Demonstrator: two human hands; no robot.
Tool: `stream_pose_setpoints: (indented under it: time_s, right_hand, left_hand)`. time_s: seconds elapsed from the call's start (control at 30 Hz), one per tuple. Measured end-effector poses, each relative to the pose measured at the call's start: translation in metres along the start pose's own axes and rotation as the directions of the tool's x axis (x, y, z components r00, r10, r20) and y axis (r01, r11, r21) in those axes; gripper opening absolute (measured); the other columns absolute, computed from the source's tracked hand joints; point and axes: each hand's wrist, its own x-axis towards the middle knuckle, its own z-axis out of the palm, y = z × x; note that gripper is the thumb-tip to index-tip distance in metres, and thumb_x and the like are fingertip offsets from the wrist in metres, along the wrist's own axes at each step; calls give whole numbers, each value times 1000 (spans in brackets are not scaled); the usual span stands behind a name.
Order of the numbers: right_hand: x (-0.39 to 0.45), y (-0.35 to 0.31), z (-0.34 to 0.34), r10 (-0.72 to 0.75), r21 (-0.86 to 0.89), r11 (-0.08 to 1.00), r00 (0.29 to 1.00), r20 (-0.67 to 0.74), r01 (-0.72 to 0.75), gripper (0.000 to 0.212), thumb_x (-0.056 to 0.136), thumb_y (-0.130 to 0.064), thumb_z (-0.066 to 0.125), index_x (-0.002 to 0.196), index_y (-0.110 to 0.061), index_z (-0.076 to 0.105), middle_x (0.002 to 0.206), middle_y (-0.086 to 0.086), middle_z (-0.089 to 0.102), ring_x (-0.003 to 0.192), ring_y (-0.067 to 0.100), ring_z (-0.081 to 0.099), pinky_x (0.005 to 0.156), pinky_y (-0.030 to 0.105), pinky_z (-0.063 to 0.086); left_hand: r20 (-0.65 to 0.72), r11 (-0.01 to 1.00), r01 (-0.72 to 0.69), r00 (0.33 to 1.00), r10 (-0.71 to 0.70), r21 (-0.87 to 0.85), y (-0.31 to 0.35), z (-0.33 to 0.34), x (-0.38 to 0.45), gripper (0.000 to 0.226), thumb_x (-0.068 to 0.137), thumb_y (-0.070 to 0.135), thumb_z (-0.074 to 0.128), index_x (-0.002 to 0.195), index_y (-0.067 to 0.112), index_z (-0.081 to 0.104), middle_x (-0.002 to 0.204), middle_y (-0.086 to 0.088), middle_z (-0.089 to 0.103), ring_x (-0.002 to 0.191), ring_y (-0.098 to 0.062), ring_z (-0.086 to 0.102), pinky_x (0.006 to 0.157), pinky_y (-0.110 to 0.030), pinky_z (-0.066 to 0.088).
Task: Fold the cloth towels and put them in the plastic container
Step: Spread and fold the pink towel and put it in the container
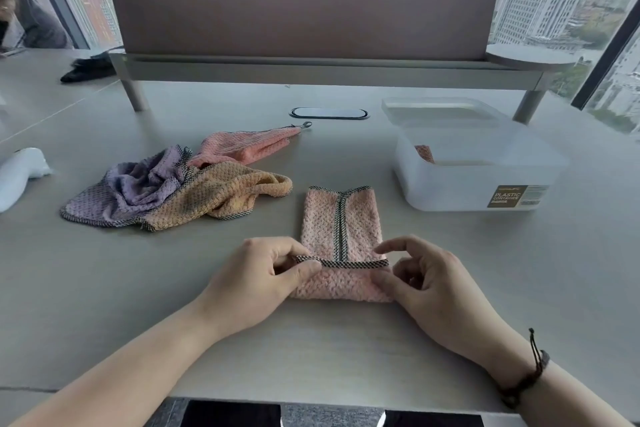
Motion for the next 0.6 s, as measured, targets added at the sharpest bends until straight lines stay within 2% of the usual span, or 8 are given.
stream_pose_setpoints:
  time_s: [0.13,0.23,0.33,0.4,0.47,0.5,0.57,0.6]
  right_hand:
    - [0,-1,0,-5,-76,997,1000,-16,4,17,85,-30,75,97,-34,63,60,-11,58,50,7,47,53,16,37]
    - [-2,-4,2,-26,-183,983,999,-33,19,16,84,-31,75,95,-33,62,64,-11,60,58,8,54,54,12,37]
    - [-3,-4,5,-36,-247,969,998,-48,24,20,84,-31,76,93,-33,59,64,-9,59,62,9,56,54,14,38]
    - [-3,-5,5,-52,-277,960,997,-60,34,21,83,-32,76,92,-33,57,67,-9,57,64,10,55,56,15,39]
    - [-6,-6,5,-74,-318,947,995,-71,48,19,84,-34,75,91,-35,58,80,-13,54,66,10,55,59,17,43]
    - [-7,-7,5,-78,-332,942,994,-73,50,15,85,-35,74,91,-36,60,89,-15,52,67,10,55,61,20,45]
    - [-10,-7,6,-101,-367,928,992,-69,69,7,88,-34,70,93,-39,67,106,-17,50,73,7,57,66,23,48]
    - [-10,-6,7,-125,-393,915,990,-61,91,8,89,-33,66,94,-39,70,114,-13,51,78,6,57,69,24,50]
  left_hand:
    - [-62,994,12,998,-5,108,4,6,3,13,86,38,73,80,27,73,52,9,61,42,-5,45,45,-17,32]
    - [-118,980,-32,991,56,198,2,8,3,13,83,38,76,78,28,70,51,12,56,45,-5,48,45,-18,35]
    - [-143,950,-78,982,126,302,1,10,1,16,81,40,78,84,29,67,54,12,51,50,-4,50,48,-26,44]
    - [-157,926,-117,970,183,359,1,9,1,20,81,36,80,92,29,65,65,13,52,57,-3,50,53,-32,50]
    - [-155,881,-212,941,301,423,4,6,0,18,84,27,77,99,24,69,85,13,58,69,-3,53,59,-34,54]
    - [-114,837,-305,912,394,454,3,5,-2,15,87,20,73,102,21,72,95,8,63,78,-6,57,67,-35,55]
    - [55,729,-498,841,539,469,3,4,-5,27,92,8,59,111,17,75,119,0,70,108,-18,64,89,-38,53]
    - [159,689,-569,810,565,449,3,4,-7,34,92,6,55,119,16,73,129,-1,67,123,-21,60,100,-39,50]
